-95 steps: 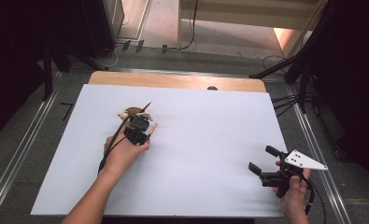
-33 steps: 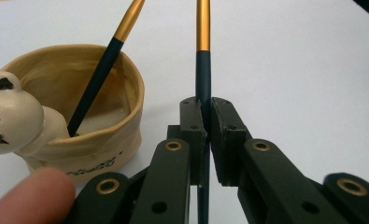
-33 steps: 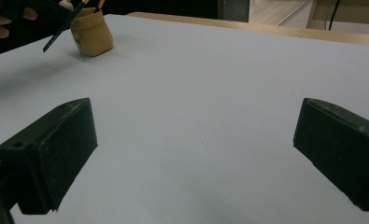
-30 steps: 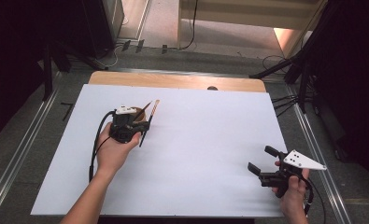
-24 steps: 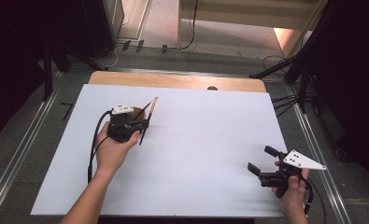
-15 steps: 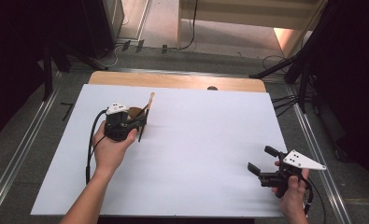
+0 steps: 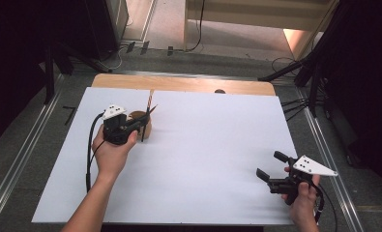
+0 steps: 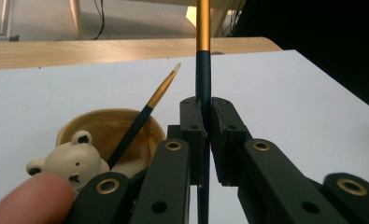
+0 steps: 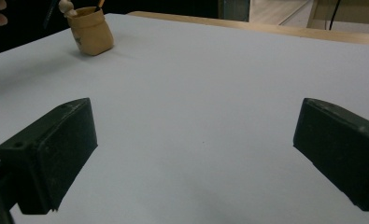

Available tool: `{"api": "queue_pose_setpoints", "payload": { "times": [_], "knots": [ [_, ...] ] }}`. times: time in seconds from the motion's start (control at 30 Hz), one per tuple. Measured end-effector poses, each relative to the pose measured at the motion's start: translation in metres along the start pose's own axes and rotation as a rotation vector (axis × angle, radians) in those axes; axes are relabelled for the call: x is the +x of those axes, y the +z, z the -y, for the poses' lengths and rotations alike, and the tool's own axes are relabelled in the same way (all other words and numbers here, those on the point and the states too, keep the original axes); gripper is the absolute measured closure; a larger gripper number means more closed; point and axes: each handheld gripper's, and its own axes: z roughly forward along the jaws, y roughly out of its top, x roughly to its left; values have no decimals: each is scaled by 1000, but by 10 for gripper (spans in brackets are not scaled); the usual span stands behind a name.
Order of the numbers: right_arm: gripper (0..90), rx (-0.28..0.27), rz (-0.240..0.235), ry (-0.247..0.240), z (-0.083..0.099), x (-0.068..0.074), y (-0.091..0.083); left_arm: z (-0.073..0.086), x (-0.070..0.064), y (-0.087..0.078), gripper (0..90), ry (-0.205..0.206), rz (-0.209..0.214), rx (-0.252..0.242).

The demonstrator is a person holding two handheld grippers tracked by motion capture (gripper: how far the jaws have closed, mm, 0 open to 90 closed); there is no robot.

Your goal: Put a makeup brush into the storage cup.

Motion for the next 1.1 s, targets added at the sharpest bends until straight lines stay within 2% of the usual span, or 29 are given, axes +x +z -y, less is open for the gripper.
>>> {"api": "queue_pose_setpoints", "payload": {
  "times": [0.37, 0.57, 0.63, 1.0, 1.1],
  "knots": [
    [0, 1, -1, 0, 0, 0, 0, -3, 4, -5, 850, -28, -6, -82],
    [0, 2, -1, 3, 0, 0, 0, -3, 6, -7, 850, -18, 7, -130],
    [0, 2, -1, 4, 0, 0, 0, -3, 7, -7, 850, -26, 15, -148],
    [0, 3, -1, 2, 1, -1, 0, -2, 9, -2, 850, -21, -10, -210],
    [0, 5, -1, 3, 1, 0, 0, -2, 10, -1, 850, -21, -6, -229]
  ]
}}
